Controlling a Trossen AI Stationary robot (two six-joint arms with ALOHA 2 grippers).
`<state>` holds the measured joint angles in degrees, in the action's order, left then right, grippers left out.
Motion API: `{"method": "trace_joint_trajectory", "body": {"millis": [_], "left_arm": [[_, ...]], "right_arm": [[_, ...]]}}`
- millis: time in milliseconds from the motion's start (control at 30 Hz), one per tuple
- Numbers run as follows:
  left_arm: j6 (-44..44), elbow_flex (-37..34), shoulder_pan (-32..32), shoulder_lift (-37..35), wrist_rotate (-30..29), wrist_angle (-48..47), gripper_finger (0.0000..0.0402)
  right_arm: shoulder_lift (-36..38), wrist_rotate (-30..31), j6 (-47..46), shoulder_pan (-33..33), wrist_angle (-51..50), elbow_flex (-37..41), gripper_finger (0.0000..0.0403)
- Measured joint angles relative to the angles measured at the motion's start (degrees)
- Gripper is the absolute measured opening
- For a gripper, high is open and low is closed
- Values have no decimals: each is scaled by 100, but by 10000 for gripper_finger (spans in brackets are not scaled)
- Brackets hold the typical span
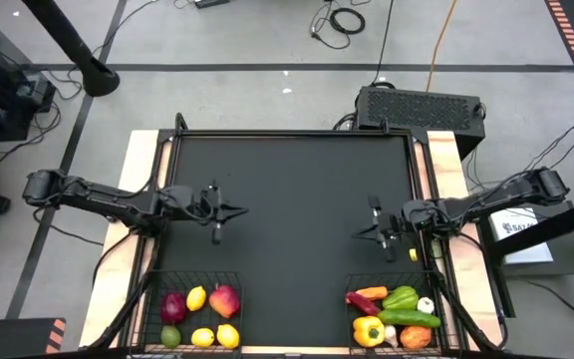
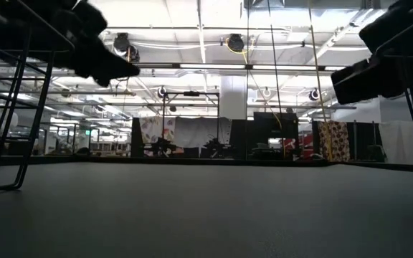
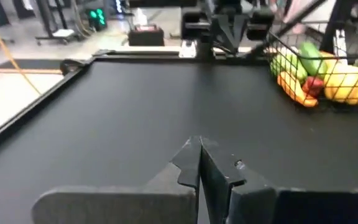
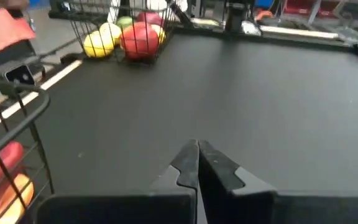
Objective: Sort produce into baskets
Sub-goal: Return to Home Position
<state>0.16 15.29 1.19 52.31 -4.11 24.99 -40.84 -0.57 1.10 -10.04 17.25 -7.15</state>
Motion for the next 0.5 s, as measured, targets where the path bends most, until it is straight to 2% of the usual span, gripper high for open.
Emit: {"method": "trace_joint_trajectory", "body": {"millis": [100,500], "left_arm": [[-33,-333,0,-213,-64,336,12],[-93,-1025,0,-1188,-215,184,13]], "right_arm": [[119,21,-70,0,146,216,0],[631,62,-452,0,27,640,0]]}}
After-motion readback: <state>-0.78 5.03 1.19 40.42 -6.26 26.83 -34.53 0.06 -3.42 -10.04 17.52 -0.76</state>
